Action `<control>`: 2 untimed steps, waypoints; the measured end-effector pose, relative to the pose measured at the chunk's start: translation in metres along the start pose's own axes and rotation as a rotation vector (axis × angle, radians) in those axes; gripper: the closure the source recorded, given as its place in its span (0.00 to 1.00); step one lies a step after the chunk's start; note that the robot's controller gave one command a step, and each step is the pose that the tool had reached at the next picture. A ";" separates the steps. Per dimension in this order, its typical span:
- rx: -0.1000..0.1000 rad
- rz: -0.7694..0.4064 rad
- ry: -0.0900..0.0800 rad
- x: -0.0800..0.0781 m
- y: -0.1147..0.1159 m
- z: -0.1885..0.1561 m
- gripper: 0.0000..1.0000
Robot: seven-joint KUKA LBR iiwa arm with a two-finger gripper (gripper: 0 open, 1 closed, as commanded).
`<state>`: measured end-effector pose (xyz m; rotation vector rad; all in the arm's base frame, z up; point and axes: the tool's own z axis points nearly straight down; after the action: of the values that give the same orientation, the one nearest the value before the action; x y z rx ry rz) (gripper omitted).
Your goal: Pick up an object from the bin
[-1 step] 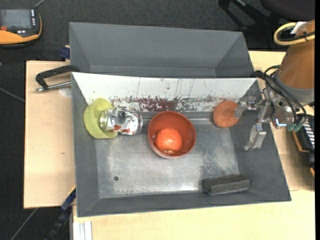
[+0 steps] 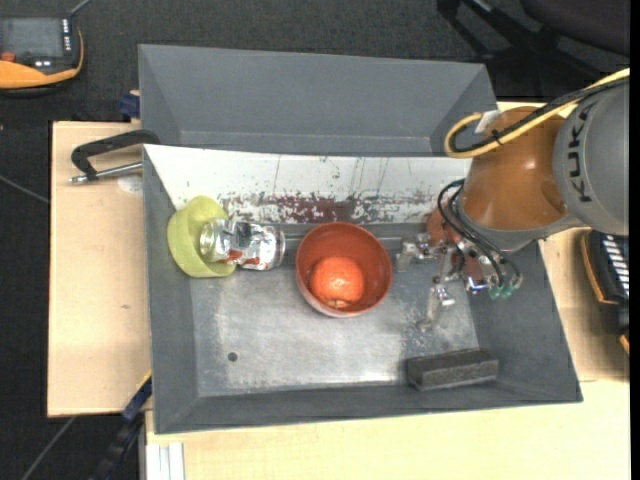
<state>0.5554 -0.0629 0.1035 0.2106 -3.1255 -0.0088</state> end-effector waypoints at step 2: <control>-0.005 -0.560 -0.009 0.008 0.131 0.034 0.00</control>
Offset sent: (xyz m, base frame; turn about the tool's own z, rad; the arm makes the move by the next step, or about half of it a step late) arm 0.0194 0.0668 -0.0238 -0.3206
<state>0.5297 0.0662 0.0703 1.0696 -2.9559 -0.0204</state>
